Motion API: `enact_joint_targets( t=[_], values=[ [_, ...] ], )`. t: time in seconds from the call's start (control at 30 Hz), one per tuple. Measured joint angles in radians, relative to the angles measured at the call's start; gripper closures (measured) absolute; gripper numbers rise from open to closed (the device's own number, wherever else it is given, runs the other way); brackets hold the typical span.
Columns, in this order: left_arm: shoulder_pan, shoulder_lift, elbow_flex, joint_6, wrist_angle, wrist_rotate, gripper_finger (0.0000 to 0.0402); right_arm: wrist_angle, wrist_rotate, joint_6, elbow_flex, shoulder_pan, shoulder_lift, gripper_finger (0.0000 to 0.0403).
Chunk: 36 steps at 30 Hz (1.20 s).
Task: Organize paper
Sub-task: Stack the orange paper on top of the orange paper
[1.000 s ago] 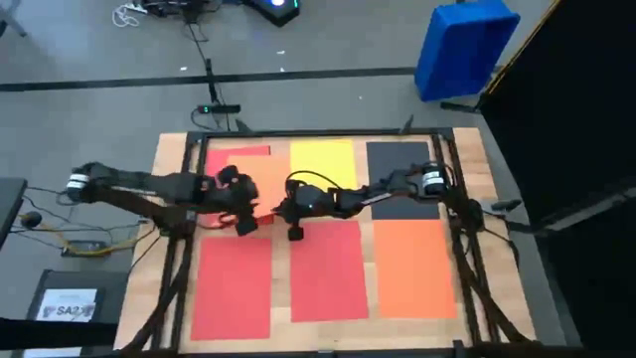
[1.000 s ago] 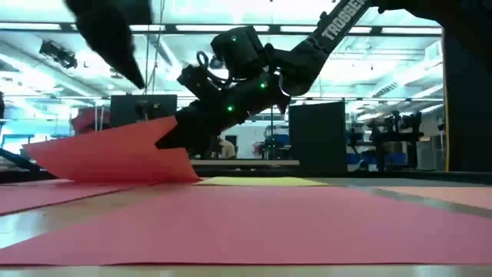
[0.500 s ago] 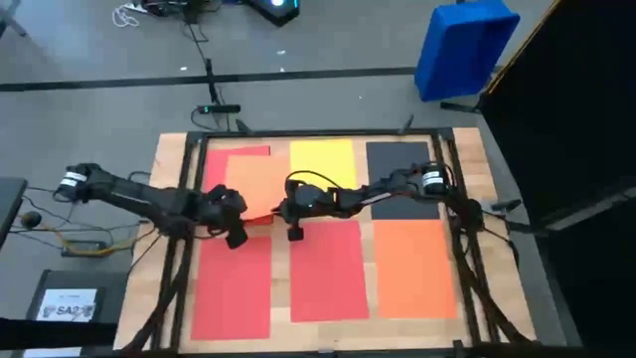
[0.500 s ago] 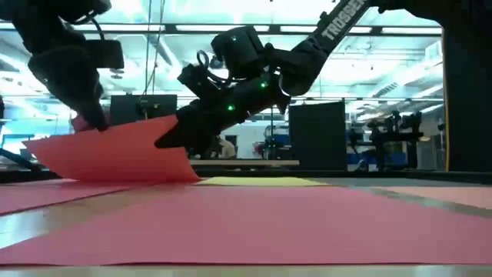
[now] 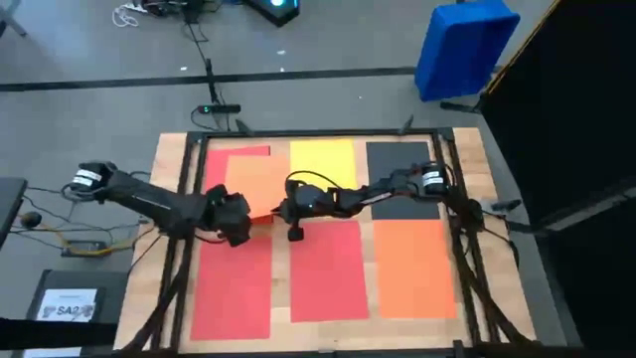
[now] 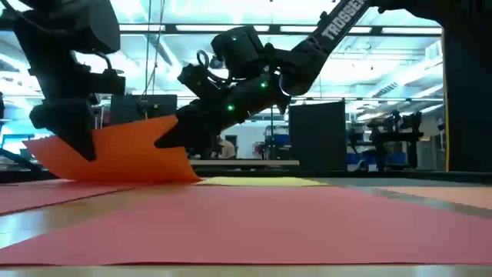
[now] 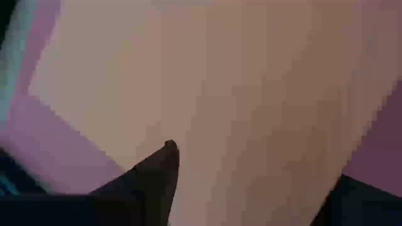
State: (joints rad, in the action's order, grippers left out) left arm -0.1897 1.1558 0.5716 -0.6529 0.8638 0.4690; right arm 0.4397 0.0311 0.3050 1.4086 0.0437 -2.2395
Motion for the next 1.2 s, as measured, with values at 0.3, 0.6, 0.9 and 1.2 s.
enact_joint_targets(
  t=[0.3, 0.6, 0.9, 1.2],
  values=[
    [0.0, 0.044, 0.0, -0.085, 0.018, 0.037, 0.0274, 0.001, 0.0, 0.003, 0.008, 0.0, 0.0, 0.0403],
    [0.0, 0.042, 0.054, -0.089, 0.055, 0.031, 0.0397, -0.139, 0.0, 0.013, 0.115, 0.0, 0.001, 0.0403],
    [-0.021, 0.041, 0.269, -0.059, 0.287, 0.061, 0.0402, -0.433, 0.073, 0.034, 0.278, -0.002, 0.027, 0.0403],
    [-0.06, 0.041, 0.497, -0.004, 0.399, 0.147, 0.0402, -0.648, 0.143, 0.059, 0.295, -0.002, 0.213, 0.0403]
  ],
)
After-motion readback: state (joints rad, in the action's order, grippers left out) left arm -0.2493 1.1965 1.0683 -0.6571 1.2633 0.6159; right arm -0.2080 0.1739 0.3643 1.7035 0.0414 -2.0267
